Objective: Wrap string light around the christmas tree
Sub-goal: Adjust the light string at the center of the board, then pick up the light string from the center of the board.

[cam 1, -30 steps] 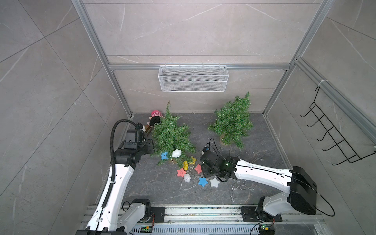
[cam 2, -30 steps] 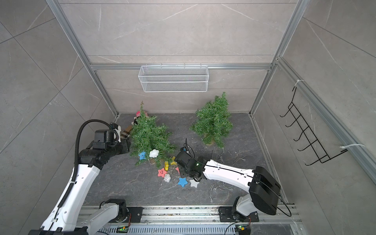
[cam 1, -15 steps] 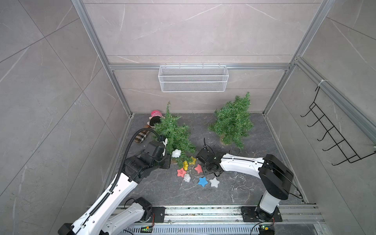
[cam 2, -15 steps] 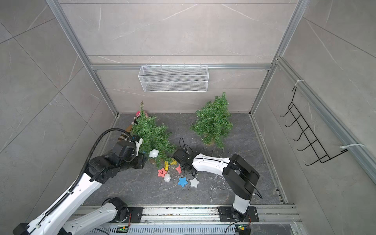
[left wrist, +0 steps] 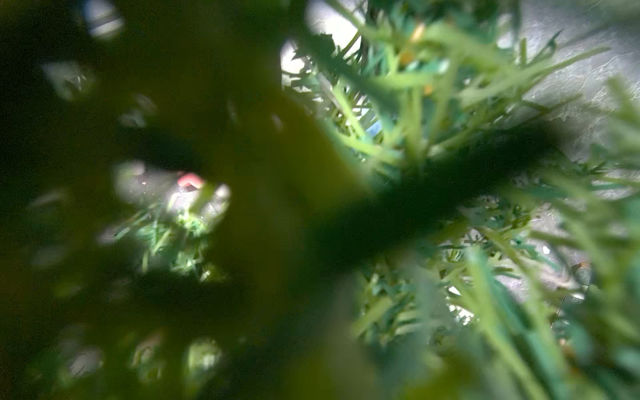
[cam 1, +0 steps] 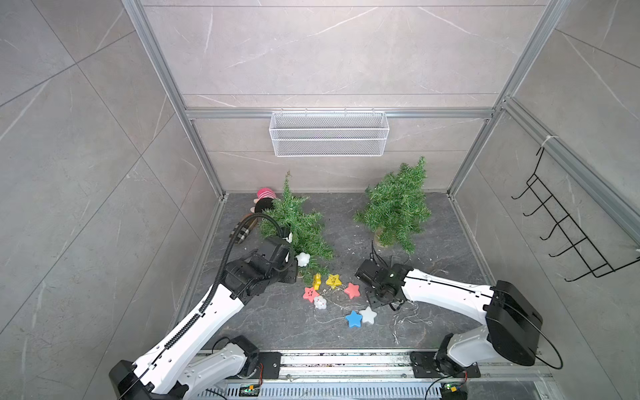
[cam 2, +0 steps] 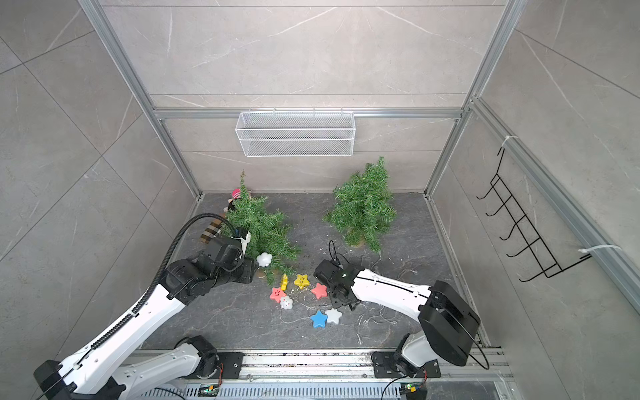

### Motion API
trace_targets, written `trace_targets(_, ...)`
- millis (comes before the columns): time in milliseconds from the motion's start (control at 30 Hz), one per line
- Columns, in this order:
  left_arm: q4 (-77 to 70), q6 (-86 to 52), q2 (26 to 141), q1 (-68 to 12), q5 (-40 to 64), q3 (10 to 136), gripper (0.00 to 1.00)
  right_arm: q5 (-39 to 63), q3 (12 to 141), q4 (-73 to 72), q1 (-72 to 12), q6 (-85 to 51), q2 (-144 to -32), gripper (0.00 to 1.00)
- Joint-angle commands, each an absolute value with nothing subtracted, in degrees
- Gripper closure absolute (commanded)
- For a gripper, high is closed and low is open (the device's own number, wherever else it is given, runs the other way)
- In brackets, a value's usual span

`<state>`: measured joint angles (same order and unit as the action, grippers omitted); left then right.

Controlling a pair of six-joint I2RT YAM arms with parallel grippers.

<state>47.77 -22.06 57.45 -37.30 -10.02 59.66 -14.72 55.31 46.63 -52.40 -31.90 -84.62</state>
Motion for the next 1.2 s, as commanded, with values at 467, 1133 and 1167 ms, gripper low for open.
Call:
trace_targets(467,45.3,-24.3,57.5,-40.1,-8.7,59.8,0.58,-4.7,62.9,12.8,-57.2,-33.7,-101.4,0.49)
trace_targets(1133,49.1,-23.5,55.5,-40.9,-12.7,60.9,0.59,-11.7,63.0,9.7,-55.6,-34.2,-108.1,0.67)
trace_targets(1167,49.6,-23.4,55.1,-40.8,-13.1,60.9,0.59,-12.5,62.4,9.6,-55.6,-34.2,-107.4,0.69)
